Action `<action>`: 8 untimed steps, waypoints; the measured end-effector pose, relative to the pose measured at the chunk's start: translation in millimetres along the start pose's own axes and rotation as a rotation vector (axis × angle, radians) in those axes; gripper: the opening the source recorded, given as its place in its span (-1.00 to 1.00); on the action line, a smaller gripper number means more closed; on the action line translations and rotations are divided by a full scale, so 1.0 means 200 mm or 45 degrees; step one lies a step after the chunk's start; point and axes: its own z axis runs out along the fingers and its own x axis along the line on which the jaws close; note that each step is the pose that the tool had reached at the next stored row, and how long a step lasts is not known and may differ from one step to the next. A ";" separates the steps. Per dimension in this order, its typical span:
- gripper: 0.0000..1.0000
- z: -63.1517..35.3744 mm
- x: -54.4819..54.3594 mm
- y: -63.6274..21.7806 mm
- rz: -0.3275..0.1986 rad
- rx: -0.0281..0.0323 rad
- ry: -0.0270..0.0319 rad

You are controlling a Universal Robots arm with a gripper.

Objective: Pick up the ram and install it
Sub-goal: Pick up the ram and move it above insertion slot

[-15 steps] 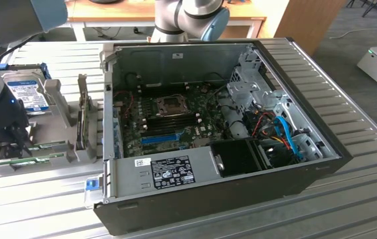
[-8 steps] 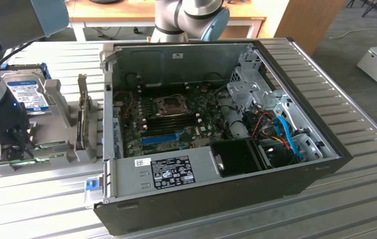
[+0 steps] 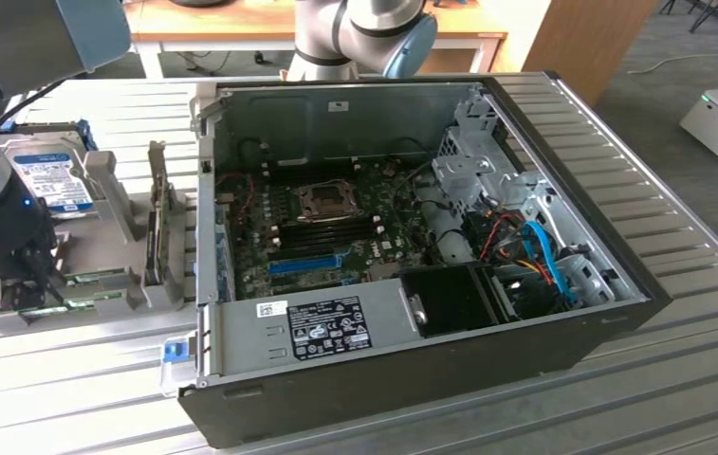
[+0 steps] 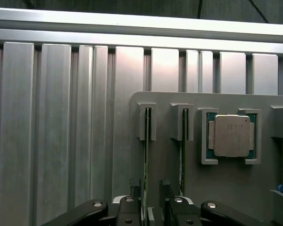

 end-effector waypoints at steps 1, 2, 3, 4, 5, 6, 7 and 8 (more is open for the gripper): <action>-0.41 0.000 0.00 0.000 0.000 0.0000 0.0000; -0.41 0.000 0.00 0.000 0.000 0.0001 0.0000; -0.41 0.000 0.00 0.000 0.000 0.0002 -0.0001; -0.41 0.001 0.00 -0.003 0.000 0.0003 -0.0002; -0.41 0.001 0.00 -0.007 0.000 0.0001 -0.0001; -0.41 0.001 0.00 -0.011 0.000 0.0000 0.0000; -0.41 0.001 0.00 -0.017 0.000 -0.0004 0.0000; -0.41 0.001 0.00 -0.025 0.000 -0.0009 0.0000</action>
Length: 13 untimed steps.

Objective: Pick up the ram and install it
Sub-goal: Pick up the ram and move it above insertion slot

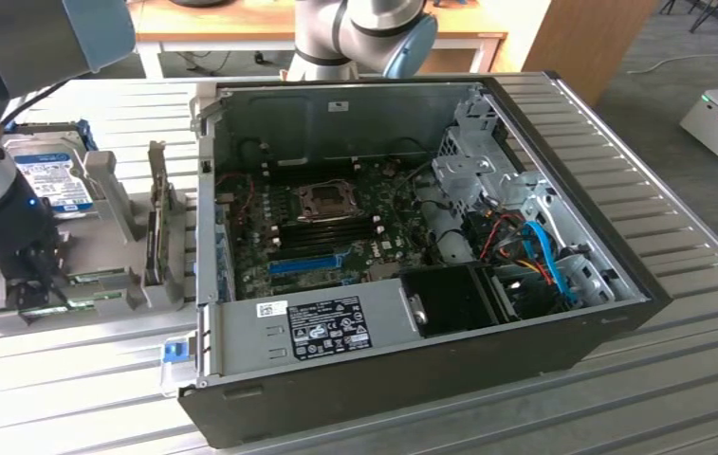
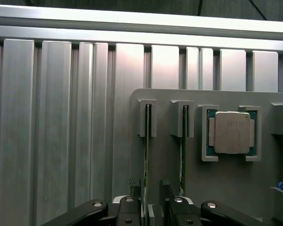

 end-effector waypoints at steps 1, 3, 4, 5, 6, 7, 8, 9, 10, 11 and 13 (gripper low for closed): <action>-0.41 0.000 0.00 -0.006 0.000 -0.0004 0.0000; -0.41 0.000 0.00 -0.017 0.000 -0.0010 -0.0001; -0.41 0.000 0.00 -0.023 0.000 -0.0014 -0.0001; -0.41 0.000 0.00 -0.028 0.000 -0.0020 -0.0001; -0.41 0.000 0.00 -0.034 0.000 -0.0029 0.0000; -0.41 0.000 0.00 -0.041 0.000 -0.0037 -0.0001; -0.41 0.000 0.00 -0.048 0.000 -0.0046 -0.0001; -0.41 0.000 0.00 -0.055 0.000 -0.0057 -0.0001; -0.41 0.000 0.00 -0.062 0.000 -0.0067 0.0001; -0.41 0.000 0.00 -0.067 0.001 -0.0072 0.0000; -0.41 0.000 0.00 -0.068 0.001 -0.0073 -0.0001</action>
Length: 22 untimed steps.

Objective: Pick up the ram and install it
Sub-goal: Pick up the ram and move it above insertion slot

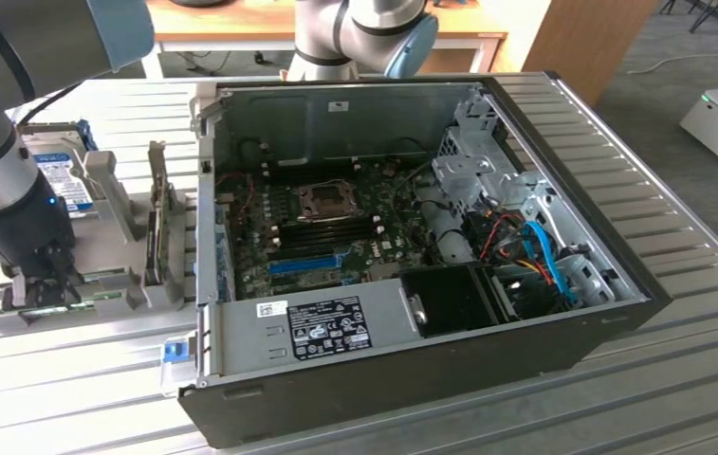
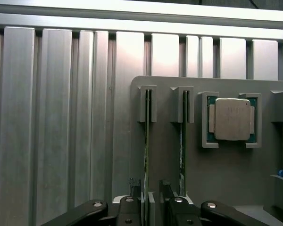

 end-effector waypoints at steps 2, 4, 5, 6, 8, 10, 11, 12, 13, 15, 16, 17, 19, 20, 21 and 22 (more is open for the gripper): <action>-0.41 0.000 0.00 0.000 0.000 0.0000 0.0000; -0.41 0.003 0.00 -0.001 0.000 0.0002 0.0000; -0.41 0.007 0.00 -0.001 0.000 0.0002 -0.0001; -0.41 0.013 0.00 -0.001 0.000 0.0000 -0.0001; -0.41 0.024 0.00 -0.001 0.000 0.0001 0.0000; -0.41 0.035 0.00 -0.002 0.000 0.0000 0.0000; -0.41 0.040 0.00 -0.002 0.000 0.0000 0.0000; -0.41 0.045 0.00 -0.002 0.000 0.0000 0.0000; -0.41 0.051 0.00 -0.002 0.000 0.0001 0.0000; -0.41 0.061 0.00 -0.003 0.000 0.0000 0.0000; -0.41 0.066 0.00 -0.003 0.000 0.0000 0.0000; -0.41 0.069 0.00 -0.003 0.000 0.0000 0.0000; -0.41 0.071 0.00 -0.003 0.000 -0.0002 0.0002; -0.41 0.071 0.00 -0.003 0.000 -0.0002 0.0003; -0.41 0.071 0.00 -0.003 0.000 -0.0001 0.0001; -0.41 0.071 0.00 -0.003 0.000 0.0000 0.0001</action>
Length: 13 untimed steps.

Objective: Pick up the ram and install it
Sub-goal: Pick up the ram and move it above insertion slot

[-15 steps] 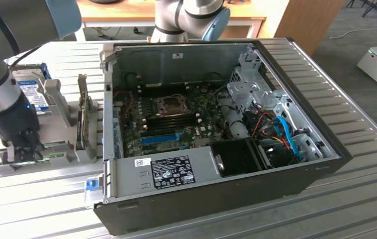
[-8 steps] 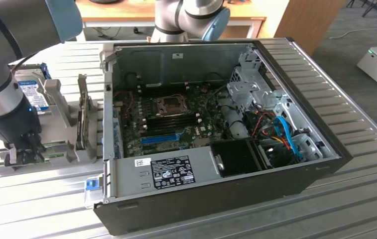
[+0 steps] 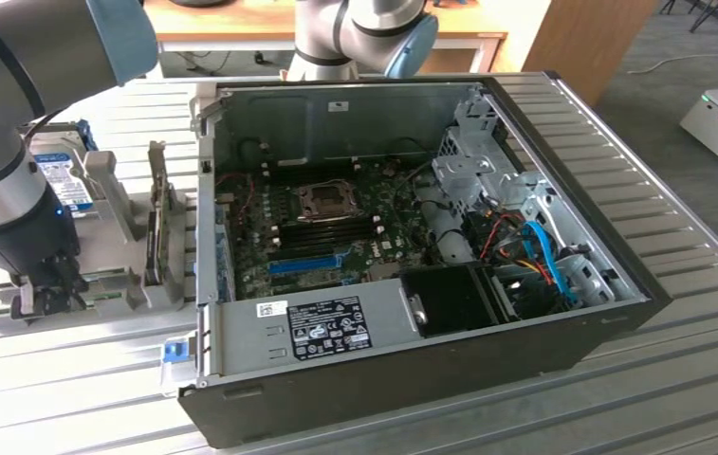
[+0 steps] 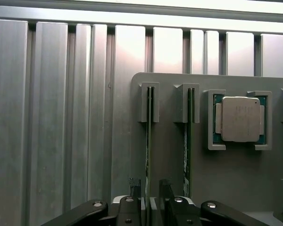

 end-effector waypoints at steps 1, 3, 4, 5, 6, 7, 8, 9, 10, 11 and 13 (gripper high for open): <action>-0.41 0.000 0.00 0.000 0.000 0.0001 -0.0001; -0.41 0.000 0.00 0.000 0.000 0.0000 -0.0001; -0.41 0.001 0.00 -0.001 0.000 0.0003 -0.0003; -0.41 0.002 0.00 -0.003 0.000 0.0006 -0.0006; -0.41 0.002 0.00 -0.004 0.000 0.0004 -0.0006; -0.41 0.001 0.00 -0.005 0.000 0.0001 -0.0004; -0.41 0.001 0.00 -0.006 0.000 0.0000 -0.0002; -0.41 0.001 0.00 -0.006 0.000 -0.0001 -0.0001; -0.41 0.001 0.00 -0.006 0.000 0.0000 -0.0003; -0.41 0.001 0.00 -0.008 0.000 0.0001 -0.0004; -0.41 0.001 0.00 -0.011 0.000 0.0002 -0.0004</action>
